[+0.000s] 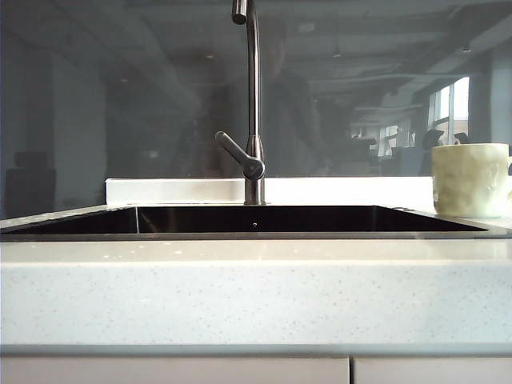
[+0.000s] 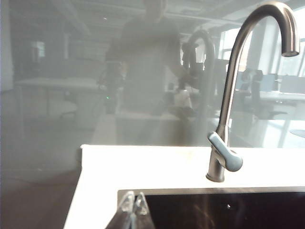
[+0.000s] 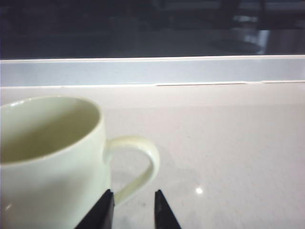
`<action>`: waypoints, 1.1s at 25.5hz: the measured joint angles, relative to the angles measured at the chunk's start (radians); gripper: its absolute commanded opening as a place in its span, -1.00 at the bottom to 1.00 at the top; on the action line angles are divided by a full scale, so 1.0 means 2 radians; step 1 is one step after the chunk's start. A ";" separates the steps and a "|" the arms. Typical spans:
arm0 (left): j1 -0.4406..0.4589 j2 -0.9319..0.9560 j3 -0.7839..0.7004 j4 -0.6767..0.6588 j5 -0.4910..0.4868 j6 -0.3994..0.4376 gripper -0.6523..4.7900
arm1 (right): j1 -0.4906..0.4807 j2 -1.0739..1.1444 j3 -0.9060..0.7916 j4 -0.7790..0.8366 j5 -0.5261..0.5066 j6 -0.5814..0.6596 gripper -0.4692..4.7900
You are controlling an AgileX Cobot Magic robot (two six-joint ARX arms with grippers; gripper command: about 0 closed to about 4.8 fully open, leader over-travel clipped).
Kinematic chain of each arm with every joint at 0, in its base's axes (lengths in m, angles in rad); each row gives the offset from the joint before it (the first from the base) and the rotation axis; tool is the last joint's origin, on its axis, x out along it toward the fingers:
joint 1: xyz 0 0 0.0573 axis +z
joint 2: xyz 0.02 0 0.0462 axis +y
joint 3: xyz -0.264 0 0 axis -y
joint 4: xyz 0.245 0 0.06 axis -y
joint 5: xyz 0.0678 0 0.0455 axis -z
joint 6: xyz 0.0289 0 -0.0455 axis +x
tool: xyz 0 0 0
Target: Pick up the mug next to the sink, go to the faucet to get some water, pour the water into the sink, and finally put the mug back to its place.
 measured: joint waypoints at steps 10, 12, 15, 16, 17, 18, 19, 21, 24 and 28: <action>0.000 0.006 0.000 0.003 0.000 -0.001 -0.77 | -0.012 0.088 0.068 0.012 -0.036 -0.002 -0.34; 0.000 0.005 0.000 0.003 0.000 -0.001 -0.77 | -0.014 0.098 0.076 0.012 -0.035 -0.011 -0.34; 0.000 0.005 0.000 0.003 0.000 -0.001 -0.77 | -0.016 0.117 0.097 0.012 -0.036 -0.014 -0.34; 0.000 0.006 0.000 0.004 0.000 -0.001 -0.77 | -0.016 0.121 0.101 0.013 -0.036 -0.014 -0.34; 0.000 0.006 0.000 0.006 0.000 -0.001 -0.77 | -0.016 0.126 0.106 0.014 -0.036 -0.015 -0.34; 0.000 0.006 0.000 0.008 0.000 -0.001 -0.77 | -0.016 0.131 0.111 0.014 -0.036 -0.015 -0.34; 0.000 0.006 0.000 0.014 0.000 -0.001 -0.77 | -0.016 0.137 0.116 0.012 -0.036 -0.015 -0.34; 0.000 0.006 0.000 0.018 0.000 -0.001 -0.77 | -0.016 0.144 0.121 0.012 -0.036 -0.015 -0.34; 0.000 0.006 0.000 0.022 0.000 -0.001 -0.77 | -0.016 0.149 0.124 0.014 -0.036 -0.015 -0.35; 0.000 0.006 0.000 0.023 0.000 -0.001 -0.77 | -0.016 0.155 0.128 0.018 -0.036 -0.011 -0.70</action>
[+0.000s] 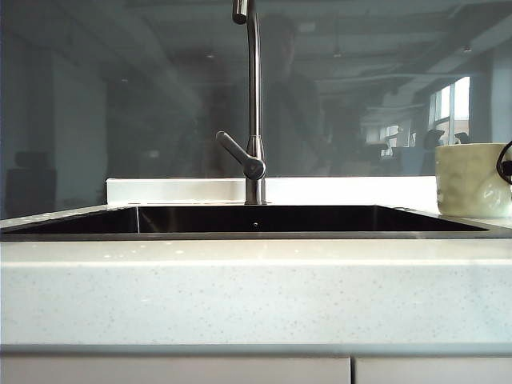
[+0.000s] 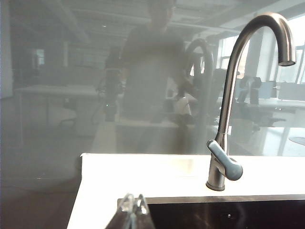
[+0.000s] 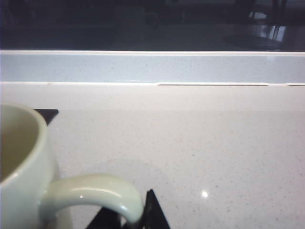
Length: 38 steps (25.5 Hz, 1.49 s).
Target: Pick up the mug next to the sink, go to the faucet to get some water, pour the water into the sink, and finally put the mug back to its place.
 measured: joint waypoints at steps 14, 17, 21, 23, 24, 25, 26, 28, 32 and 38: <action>0.000 0.084 0.042 -0.011 -0.006 0.002 -0.77 | -0.001 -0.014 -0.004 0.021 0.010 0.069 -0.83; 0.000 0.167 0.097 -0.010 0.022 0.002 -0.77 | 0.016 -0.060 -0.004 0.014 0.015 0.086 -0.83; 0.000 0.346 0.233 0.033 0.114 0.002 -0.75 | 0.091 -0.131 0.050 -0.132 0.016 0.123 -0.83; 0.000 0.417 0.301 0.036 0.154 0.001 -0.29 | 0.136 -0.133 0.093 -0.200 0.016 0.123 -0.83; 0.000 0.446 0.329 0.037 0.183 -0.002 -0.11 | 0.157 -0.133 0.115 -0.229 0.013 0.124 -0.83; 0.000 0.468 0.353 0.036 0.202 -0.007 0.22 | 0.173 -0.133 0.138 -0.257 0.013 0.123 -0.83; -0.002 0.522 0.417 0.036 0.234 -0.023 0.39 | 0.201 -0.132 0.179 -0.301 0.014 0.124 -0.83; -0.006 0.577 0.485 0.036 0.268 -0.040 0.56 | 0.233 -0.127 0.224 -0.335 0.023 0.124 -0.83; -0.024 0.703 0.677 0.035 0.360 -0.076 1.00 | 0.263 -0.081 0.302 -0.361 0.040 0.123 -0.83; -0.041 0.842 0.930 -0.033 0.399 -0.153 1.00 | 0.282 -0.032 0.382 -0.399 0.050 0.124 -0.83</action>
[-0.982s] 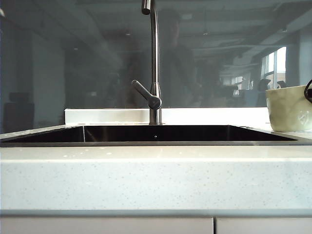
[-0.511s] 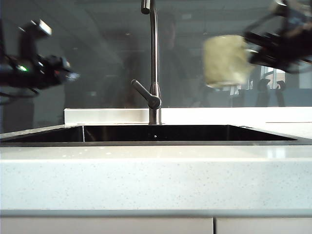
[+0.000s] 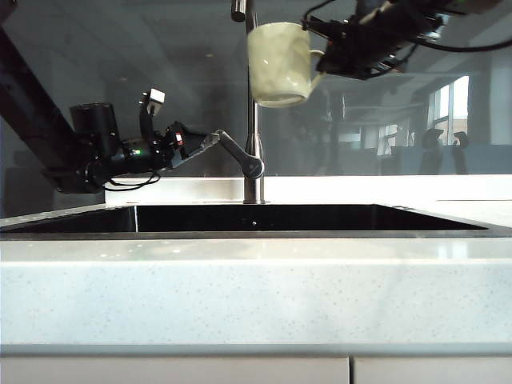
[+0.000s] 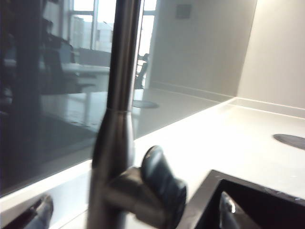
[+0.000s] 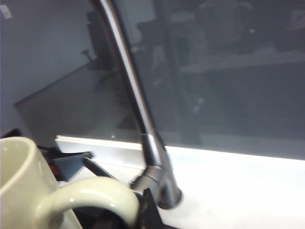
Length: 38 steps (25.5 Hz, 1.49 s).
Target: Pick up the mug next to the sink, go to the faucet to get some water, pour the water into the sink, and finally put the mug back to its place.
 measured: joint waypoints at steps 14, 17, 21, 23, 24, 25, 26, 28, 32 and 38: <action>-0.019 0.008 0.054 -0.044 0.003 0.006 1.00 | 0.024 0.055 0.097 -0.005 -0.001 0.000 -0.83; -0.019 0.009 0.054 -0.047 0.008 0.006 1.00 | 0.025 0.055 0.101 -0.002 -0.001 0.000 -0.83; -0.019 0.009 0.054 -0.043 0.022 -0.014 1.00 | 0.025 0.055 0.104 0.000 -0.001 0.000 -0.83; -0.019 0.009 0.054 -0.039 0.026 -0.023 1.00 | 0.025 0.055 0.104 0.002 -0.001 0.000 -0.83; -0.020 0.009 0.054 -0.038 0.028 -0.028 1.00 | 0.025 0.055 0.104 0.002 -0.001 0.000 -0.83; -0.020 0.009 0.054 -0.035 0.029 -0.032 0.78 | 0.025 0.055 0.104 0.002 -0.001 0.000 -0.83; -0.020 0.009 0.054 -0.025 0.034 -0.041 0.70 | 0.025 0.055 0.104 0.002 -0.001 0.000 -0.83; -0.020 0.009 0.054 -0.002 0.047 -0.055 0.60 | 0.025 0.055 0.104 0.002 -0.001 0.000 -0.83; -0.020 0.009 0.055 0.006 0.057 -0.078 0.60 | 0.025 0.055 0.104 0.002 -0.001 0.000 -0.83; -0.019 0.009 0.055 0.010 0.086 -0.107 0.60 | 0.025 0.055 0.104 0.002 -0.001 0.000 -0.83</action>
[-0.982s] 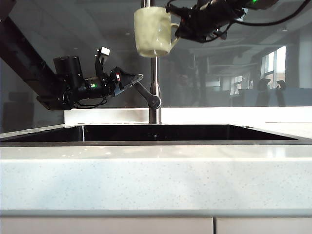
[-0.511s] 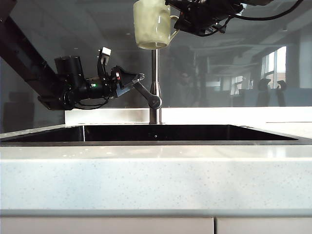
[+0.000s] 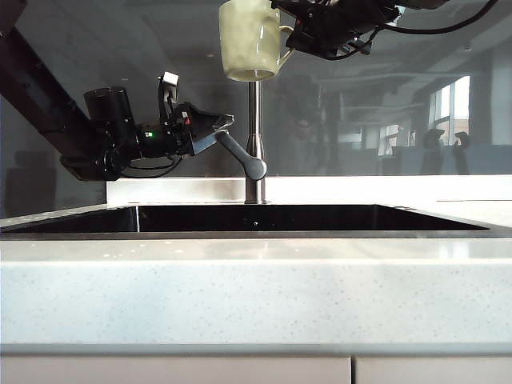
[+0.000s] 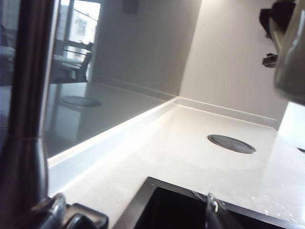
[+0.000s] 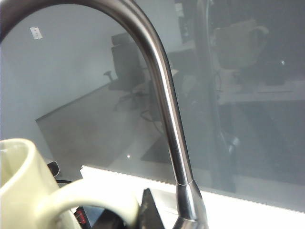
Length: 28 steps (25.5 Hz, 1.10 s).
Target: Pick up the mug next to the sink, go to the faucet to get some water, pour the water into the sink, and finally put the mug back to its place.
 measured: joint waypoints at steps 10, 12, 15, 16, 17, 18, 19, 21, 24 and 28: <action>0.000 0.000 0.000 0.003 0.041 -0.026 0.60 | 0.000 0.000 0.000 0.000 0.000 0.000 -0.83; 0.000 0.000 0.000 0.003 0.041 -0.016 0.60 | 0.000 0.000 0.000 0.000 0.000 0.000 -0.83; 0.000 0.000 0.000 0.003 0.038 0.029 0.60 | 0.000 0.000 0.000 0.000 0.000 0.000 -0.83; 0.000 0.000 0.001 0.006 0.033 0.051 0.60 | 0.000 0.000 0.000 -0.001 0.000 0.000 -0.83; -0.001 0.000 0.001 0.007 0.029 0.066 0.60 | 0.000 0.000 0.000 -0.002 0.000 0.000 -0.83; -0.001 -0.001 0.002 0.006 0.021 0.081 0.60 | 0.000 0.000 0.000 -0.003 0.000 0.000 -0.83; -0.002 -0.001 0.002 0.004 0.012 0.090 0.60 | 0.000 0.000 0.000 -0.004 0.000 0.000 -0.83; -0.002 0.000 0.002 -0.006 -0.009 0.108 0.60 | 0.000 0.000 0.000 -0.008 0.000 0.000 -0.83; 0.000 0.000 0.002 -0.019 -0.039 0.117 0.60 | 0.000 0.000 0.000 -0.011 0.000 0.000 -0.83; 0.000 0.000 0.002 -0.050 -0.082 0.142 0.60 | 0.000 0.000 0.000 -0.012 0.000 0.000 -0.83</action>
